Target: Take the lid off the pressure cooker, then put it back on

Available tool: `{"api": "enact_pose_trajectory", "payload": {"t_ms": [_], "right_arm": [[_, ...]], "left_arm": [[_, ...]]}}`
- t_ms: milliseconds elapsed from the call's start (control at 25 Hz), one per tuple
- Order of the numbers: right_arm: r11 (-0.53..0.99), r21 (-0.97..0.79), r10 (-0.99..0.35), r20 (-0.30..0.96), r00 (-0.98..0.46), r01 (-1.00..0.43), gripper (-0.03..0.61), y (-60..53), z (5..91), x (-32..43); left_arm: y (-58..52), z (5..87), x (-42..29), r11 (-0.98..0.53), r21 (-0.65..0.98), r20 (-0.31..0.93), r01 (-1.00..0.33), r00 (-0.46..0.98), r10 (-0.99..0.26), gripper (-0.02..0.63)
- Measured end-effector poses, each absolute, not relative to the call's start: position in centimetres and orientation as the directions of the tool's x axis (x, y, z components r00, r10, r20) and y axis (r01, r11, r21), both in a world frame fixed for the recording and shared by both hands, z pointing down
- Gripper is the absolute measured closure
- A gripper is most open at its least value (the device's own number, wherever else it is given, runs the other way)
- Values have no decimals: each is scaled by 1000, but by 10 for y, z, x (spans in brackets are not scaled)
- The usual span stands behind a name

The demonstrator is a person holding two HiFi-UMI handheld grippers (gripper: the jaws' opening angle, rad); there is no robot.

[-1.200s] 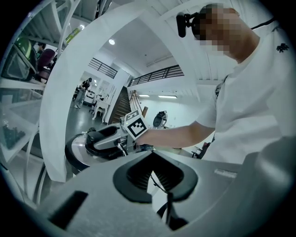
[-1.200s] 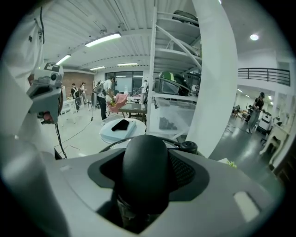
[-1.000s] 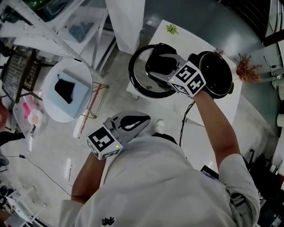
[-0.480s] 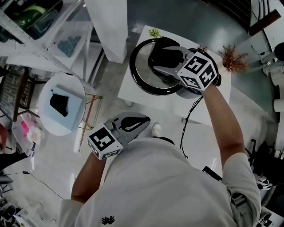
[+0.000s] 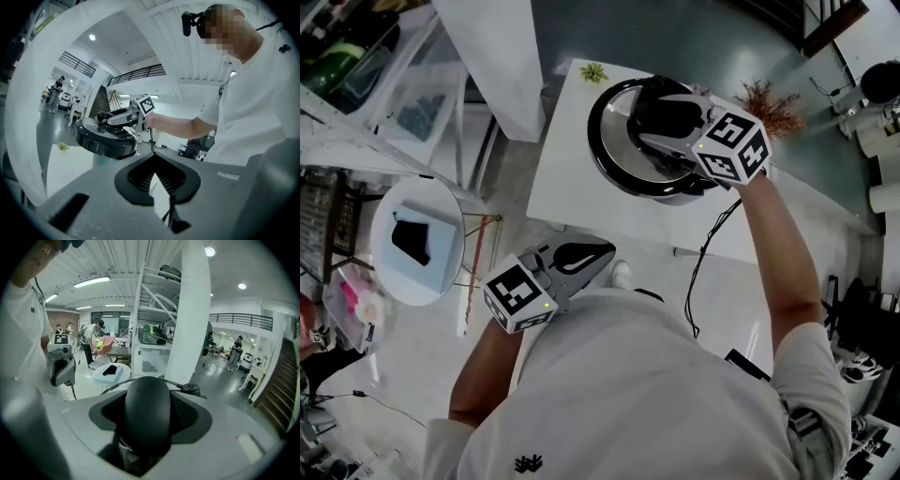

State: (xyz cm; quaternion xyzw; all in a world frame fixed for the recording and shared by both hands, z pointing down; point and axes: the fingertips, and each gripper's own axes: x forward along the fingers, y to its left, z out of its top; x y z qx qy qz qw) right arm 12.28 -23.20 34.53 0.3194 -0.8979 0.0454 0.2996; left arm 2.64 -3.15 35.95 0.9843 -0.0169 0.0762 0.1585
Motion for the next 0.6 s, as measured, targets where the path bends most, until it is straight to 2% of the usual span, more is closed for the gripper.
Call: {"api": "enact_pose_trajectory", "payload": {"t_ms": [600], "right_arm": [[751, 88, -578, 568, -586, -655, 287, -235, 350, 215]], "left_arm": [[-39, 359, 80, -953, 299, 180, -49, 984, 6, 607]]}}
